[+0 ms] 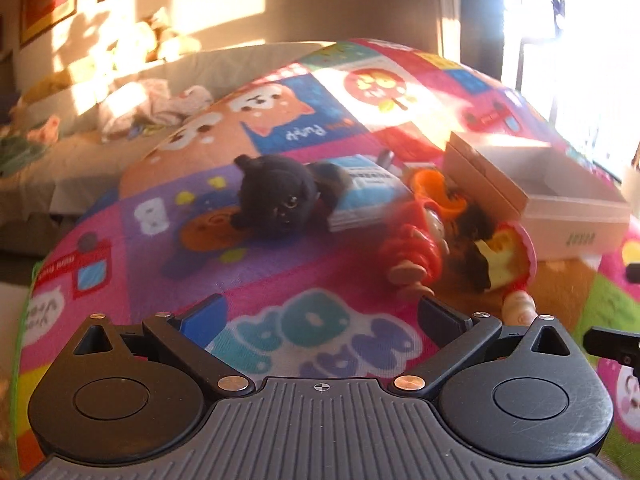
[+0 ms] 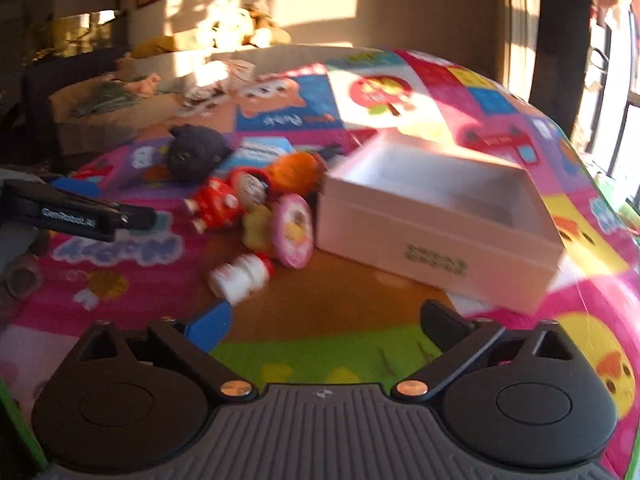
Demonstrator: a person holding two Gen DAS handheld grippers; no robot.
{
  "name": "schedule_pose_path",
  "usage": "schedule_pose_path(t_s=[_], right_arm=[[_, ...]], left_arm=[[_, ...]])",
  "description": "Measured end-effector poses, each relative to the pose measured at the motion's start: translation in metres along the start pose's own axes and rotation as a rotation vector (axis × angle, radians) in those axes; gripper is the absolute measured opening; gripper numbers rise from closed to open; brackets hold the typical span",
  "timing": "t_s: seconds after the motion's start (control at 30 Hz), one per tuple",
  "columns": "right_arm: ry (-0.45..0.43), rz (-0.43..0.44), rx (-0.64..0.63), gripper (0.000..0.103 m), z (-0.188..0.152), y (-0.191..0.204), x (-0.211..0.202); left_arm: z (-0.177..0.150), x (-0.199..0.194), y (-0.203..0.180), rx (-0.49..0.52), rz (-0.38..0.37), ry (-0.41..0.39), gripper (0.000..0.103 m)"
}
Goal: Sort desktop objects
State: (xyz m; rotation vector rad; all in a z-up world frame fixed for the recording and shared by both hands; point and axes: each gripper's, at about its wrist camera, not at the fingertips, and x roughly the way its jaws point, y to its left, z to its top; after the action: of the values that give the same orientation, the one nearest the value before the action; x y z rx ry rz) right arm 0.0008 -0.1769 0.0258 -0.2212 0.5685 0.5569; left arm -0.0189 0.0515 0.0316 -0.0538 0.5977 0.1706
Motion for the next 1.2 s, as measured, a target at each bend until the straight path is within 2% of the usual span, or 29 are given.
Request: schedule_pose_path(t_s=[0.07,0.2,0.33,0.37,0.4,0.5,0.6,0.67,0.73,0.83,0.93,0.97,1.0,1.03,1.13,1.2], right_arm=[[0.002,0.034,0.016,0.08,0.013,0.002,0.006],[-0.002,0.051,0.092,0.079,0.038,0.003,0.031],[0.021,0.029,0.046,0.077,0.048,0.021,0.066],[0.031,0.021,0.027,0.067,0.048,0.026,0.072],[0.044,0.01,0.005,0.048,0.048,0.031,0.078],[0.062,-0.008,-0.027,0.046,0.049,0.036,0.081],[0.04,0.002,-0.053,0.045,0.049,0.029,0.057],[0.02,-0.024,-0.09,0.045,0.048,0.02,0.035],[0.013,-0.104,-0.159,0.045,0.042,0.011,0.02],[0.03,-0.272,-0.341,0.045,0.024,0.007,0.017],[0.088,-0.356,-0.505,0.045,0.003,0.012,0.032],[0.111,-0.351,-0.537,0.044,-0.002,0.015,0.037],[0.121,-0.336,-0.551,0.052,-0.005,0.019,0.039],[0.108,-0.322,-0.556,0.056,-0.007,0.023,0.039],[0.069,-0.179,-0.517,0.065,-0.004,0.031,0.024],[0.055,-0.103,-0.478,0.067,-0.002,0.035,0.017]], left_arm=[[-0.003,-0.001,0.003,-0.021,-0.027,0.009,0.103],[-0.014,-0.001,-0.001,-0.011,-0.07,0.017,0.103],[-0.022,0.003,-0.005,0.002,-0.081,0.034,0.103],[-0.022,0.002,-0.004,-0.001,-0.087,0.02,0.103],[-0.023,0.001,-0.003,-0.008,-0.091,0.015,0.103],[-0.024,0.001,0.001,-0.034,-0.1,0.016,0.103],[-0.025,0.002,0.004,-0.057,-0.111,0.019,0.103],[-0.024,0.003,0.006,-0.068,-0.122,0.021,0.103],[-0.024,0.004,0.007,-0.075,-0.134,0.027,0.103],[-0.024,0.006,0.007,-0.078,-0.143,0.036,0.103],[-0.024,0.005,0.006,-0.075,-0.132,0.032,0.103],[-0.024,0.004,0.005,-0.073,-0.126,0.029,0.103],[-0.025,0.003,0.005,-0.069,-0.118,0.026,0.103],[-0.025,0.002,0.004,-0.063,-0.109,0.023,0.103],[-0.024,0.0,0.0,-0.041,-0.099,0.021,0.103],[-0.023,0.0,-0.003,-0.023,-0.095,0.029,0.103]])
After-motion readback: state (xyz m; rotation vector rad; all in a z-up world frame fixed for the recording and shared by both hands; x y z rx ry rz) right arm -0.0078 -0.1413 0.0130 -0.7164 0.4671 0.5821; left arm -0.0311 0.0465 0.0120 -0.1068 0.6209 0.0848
